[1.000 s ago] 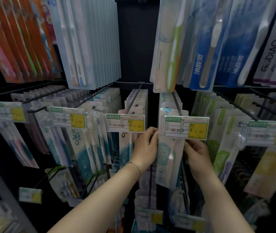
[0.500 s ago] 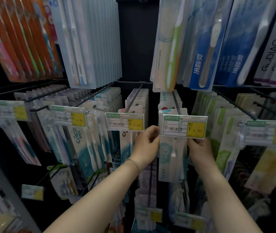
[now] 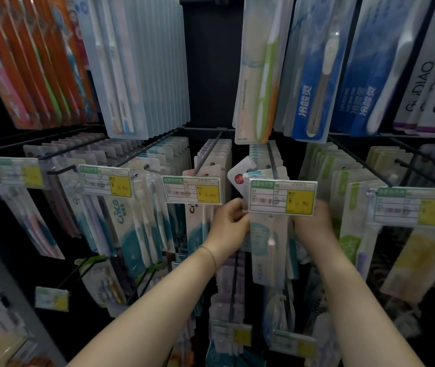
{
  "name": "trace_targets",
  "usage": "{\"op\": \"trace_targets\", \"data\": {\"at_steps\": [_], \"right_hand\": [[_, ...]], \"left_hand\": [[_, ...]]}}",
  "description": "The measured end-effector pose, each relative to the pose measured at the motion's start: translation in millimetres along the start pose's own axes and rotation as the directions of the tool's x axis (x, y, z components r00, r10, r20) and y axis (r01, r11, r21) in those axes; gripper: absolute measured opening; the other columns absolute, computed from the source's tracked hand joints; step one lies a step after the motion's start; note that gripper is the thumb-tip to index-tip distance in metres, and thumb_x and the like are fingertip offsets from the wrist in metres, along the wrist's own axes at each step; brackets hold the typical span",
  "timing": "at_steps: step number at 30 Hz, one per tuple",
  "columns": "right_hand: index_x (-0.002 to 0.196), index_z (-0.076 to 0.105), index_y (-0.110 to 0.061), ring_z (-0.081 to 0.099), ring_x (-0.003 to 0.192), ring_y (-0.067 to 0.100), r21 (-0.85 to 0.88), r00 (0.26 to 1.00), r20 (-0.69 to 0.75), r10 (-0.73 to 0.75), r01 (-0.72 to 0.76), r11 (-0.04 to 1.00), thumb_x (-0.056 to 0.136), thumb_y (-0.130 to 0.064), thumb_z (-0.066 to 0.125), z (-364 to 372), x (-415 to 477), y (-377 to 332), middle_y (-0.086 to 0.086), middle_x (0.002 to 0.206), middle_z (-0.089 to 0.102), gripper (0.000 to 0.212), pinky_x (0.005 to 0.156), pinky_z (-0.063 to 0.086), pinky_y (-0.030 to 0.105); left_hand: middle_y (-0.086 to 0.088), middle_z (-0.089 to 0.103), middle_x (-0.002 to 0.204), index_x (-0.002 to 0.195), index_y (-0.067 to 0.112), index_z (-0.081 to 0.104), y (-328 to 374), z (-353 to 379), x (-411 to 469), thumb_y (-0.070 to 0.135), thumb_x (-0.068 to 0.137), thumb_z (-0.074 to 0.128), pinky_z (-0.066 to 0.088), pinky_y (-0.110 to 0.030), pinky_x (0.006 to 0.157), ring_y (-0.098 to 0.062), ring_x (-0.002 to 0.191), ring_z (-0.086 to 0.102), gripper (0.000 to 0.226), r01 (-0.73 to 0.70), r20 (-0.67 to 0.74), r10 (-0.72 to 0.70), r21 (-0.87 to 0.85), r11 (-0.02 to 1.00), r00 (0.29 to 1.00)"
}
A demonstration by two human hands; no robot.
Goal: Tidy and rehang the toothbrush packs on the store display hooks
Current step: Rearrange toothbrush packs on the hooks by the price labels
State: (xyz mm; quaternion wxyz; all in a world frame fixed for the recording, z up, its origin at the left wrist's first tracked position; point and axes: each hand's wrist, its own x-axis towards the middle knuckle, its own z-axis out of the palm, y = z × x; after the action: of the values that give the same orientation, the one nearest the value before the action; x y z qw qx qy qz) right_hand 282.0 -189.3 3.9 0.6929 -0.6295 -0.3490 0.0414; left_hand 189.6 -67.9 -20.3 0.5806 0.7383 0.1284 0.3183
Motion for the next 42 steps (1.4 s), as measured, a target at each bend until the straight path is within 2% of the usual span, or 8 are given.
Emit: {"op": "trace_targets", "data": {"at_steps": [7,14,20,24,28,31,37,42], "right_hand": [[0.089,0.070,-0.017,0.066,0.071,-0.003,0.042,0.992,0.057,0.108,-0.111,0.993,0.093,-0.002,0.053,2.7,-9.3,13.8,-0.012,0.078,0.069,0.022,0.056,0.047,0.008],[0.096,0.068,-0.032,0.066,0.096,0.008,0.062,0.990,0.001,0.144,-0.144,0.988,0.100,-0.010,0.043,3.7,-22.0,33.2,-0.015,0.095,0.073,0.033,0.088,0.049,0.026],[0.115,0.062,-0.015,0.062,0.102,0.018,0.008,0.987,-0.083,0.140,-0.140,0.990,0.100,-0.009,0.043,-1.5,-36.6,37.5,0.005,0.109,0.067,0.025,0.085,0.047,0.022],[0.111,0.062,-0.015,0.061,0.102,0.017,-0.051,0.993,-0.097,0.064,-0.070,0.996,0.098,-0.007,0.047,-4.1,-52.7,33.7,0.006,0.108,0.066,0.021,0.085,0.046,0.020],[0.104,0.063,-0.015,0.061,0.097,0.012,-0.050,0.985,-0.156,0.071,-0.080,0.996,0.096,-0.005,0.049,-5.2,-69.0,28.1,0.000,0.102,0.066,0.019,0.079,0.044,0.014],[0.095,0.064,-0.021,0.063,0.094,0.013,-0.076,0.983,-0.171,0.067,-0.081,0.994,0.095,-0.004,0.050,-4.4,-82.9,27.3,-0.002,0.097,0.067,0.022,0.079,0.045,0.016],[0.091,0.065,-0.025,0.063,0.063,0.008,-0.101,0.998,0.024,0.052,-0.050,0.994,0.093,-0.009,0.057,-0.6,-111.8,16.5,0.004,0.089,0.067,0.017,0.064,0.054,0.021],[0.110,0.062,-0.031,0.068,0.075,0.021,-0.109,0.966,0.253,0.055,-0.028,0.994,0.091,-0.015,0.061,6.7,-130.9,9.2,-0.002,0.105,0.067,0.025,0.072,0.057,0.032]], "left_hand": [[0.001,0.072,0.096,0.104,0.001,0.066,-6.3,-4.3,-6.2,0.013,0.092,0.062,0.055,-0.024,0.080,-0.006,0.090,0.067,0.017,0.031,-0.083,-0.030,0.014,0.999,0.996],[-0.005,0.068,0.085,0.095,0.007,0.060,-3.3,-7.6,-24.1,0.017,0.094,0.055,0.051,-0.029,0.068,-0.017,0.078,0.063,0.012,-0.128,-0.166,0.202,0.373,0.919,0.965],[0.010,0.047,0.061,0.077,0.017,0.044,-1.5,-13.7,-44.6,0.014,0.094,0.054,0.034,-0.019,0.050,-0.005,0.054,0.046,0.020,-0.157,-0.207,0.305,0.528,0.835,0.929],[0.005,0.050,0.061,0.077,0.015,0.044,1.5,-18.7,-57.5,0.018,0.096,0.052,0.035,-0.019,0.048,-0.007,0.052,0.047,0.021,-0.095,-0.262,0.266,0.523,0.847,0.928],[-0.001,0.049,0.063,0.081,0.011,0.044,0.7,-26.4,-76.1,0.019,0.098,0.049,0.039,-0.034,0.054,-0.014,0.056,0.048,0.020,-0.129,-0.292,0.322,0.528,0.839,0.901],[0.000,0.048,0.066,0.084,0.011,0.046,-2.7,-32.7,-92.5,0.015,0.099,0.047,0.037,-0.029,0.052,-0.012,0.056,0.045,0.016,-0.178,-0.310,0.350,0.470,0.865,0.884],[0.002,0.047,0.067,0.086,0.009,0.047,-3.9,-37.4,-123.1,0.013,0.100,0.046,0.034,-0.025,0.051,-0.009,0.055,0.041,0.015,-0.237,-0.249,0.363,0.420,0.876,0.898],[-0.009,0.056,0.074,0.094,0.007,0.050,-5.1,-29.6,-142.1,0.017,0.100,0.045,0.041,-0.034,0.052,-0.019,0.059,0.051,0.013,-0.294,-0.167,0.384,0.400,0.868,0.908]]}}
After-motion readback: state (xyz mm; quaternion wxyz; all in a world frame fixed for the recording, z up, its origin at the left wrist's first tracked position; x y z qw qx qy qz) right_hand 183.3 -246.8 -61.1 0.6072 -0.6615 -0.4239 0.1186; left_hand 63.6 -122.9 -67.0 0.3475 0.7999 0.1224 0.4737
